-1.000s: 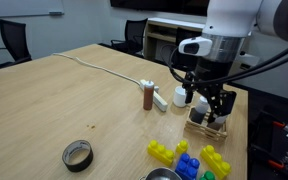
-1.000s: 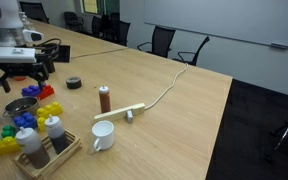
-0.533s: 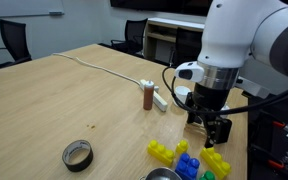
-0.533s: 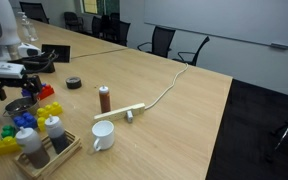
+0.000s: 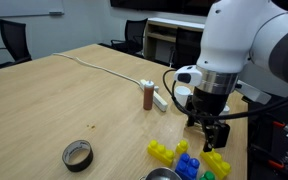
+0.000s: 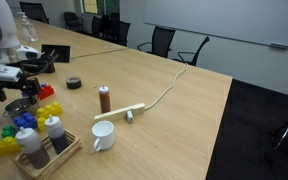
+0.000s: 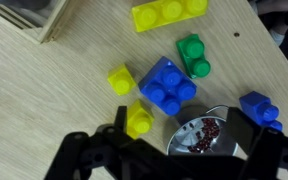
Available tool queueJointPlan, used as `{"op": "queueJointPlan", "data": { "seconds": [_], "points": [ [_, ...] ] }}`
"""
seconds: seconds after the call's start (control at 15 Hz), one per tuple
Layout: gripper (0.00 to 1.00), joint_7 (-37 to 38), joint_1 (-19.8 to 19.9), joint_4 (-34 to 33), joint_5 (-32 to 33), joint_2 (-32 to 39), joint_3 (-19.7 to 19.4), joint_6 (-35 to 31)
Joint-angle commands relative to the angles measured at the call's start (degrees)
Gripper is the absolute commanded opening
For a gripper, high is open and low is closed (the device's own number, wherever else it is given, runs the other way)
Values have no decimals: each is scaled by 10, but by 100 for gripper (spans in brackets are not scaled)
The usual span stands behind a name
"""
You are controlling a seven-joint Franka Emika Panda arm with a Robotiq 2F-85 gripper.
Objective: Pick up the blue toy block and stack it on top of the orange toy block
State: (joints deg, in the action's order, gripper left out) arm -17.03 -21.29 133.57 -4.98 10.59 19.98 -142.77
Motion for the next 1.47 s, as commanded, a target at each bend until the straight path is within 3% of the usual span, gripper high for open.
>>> {"op": "queueJointPlan", "data": {
  "seconds": [0.0,0.47,0.53,0.93,1.07,1.4],
  "points": [
    [100,62,2,-1,3,15,4,-8],
    [100,259,-29,2,41,48,-7,-34],
    [100,223,-15,1,26,44,2,-15],
    [100,249,-23,1,34,49,-1,-24],
    [100,278,-30,-5,42,58,-9,-21],
    [100,400,-65,-2,99,82,-40,-87]
  ]
}}
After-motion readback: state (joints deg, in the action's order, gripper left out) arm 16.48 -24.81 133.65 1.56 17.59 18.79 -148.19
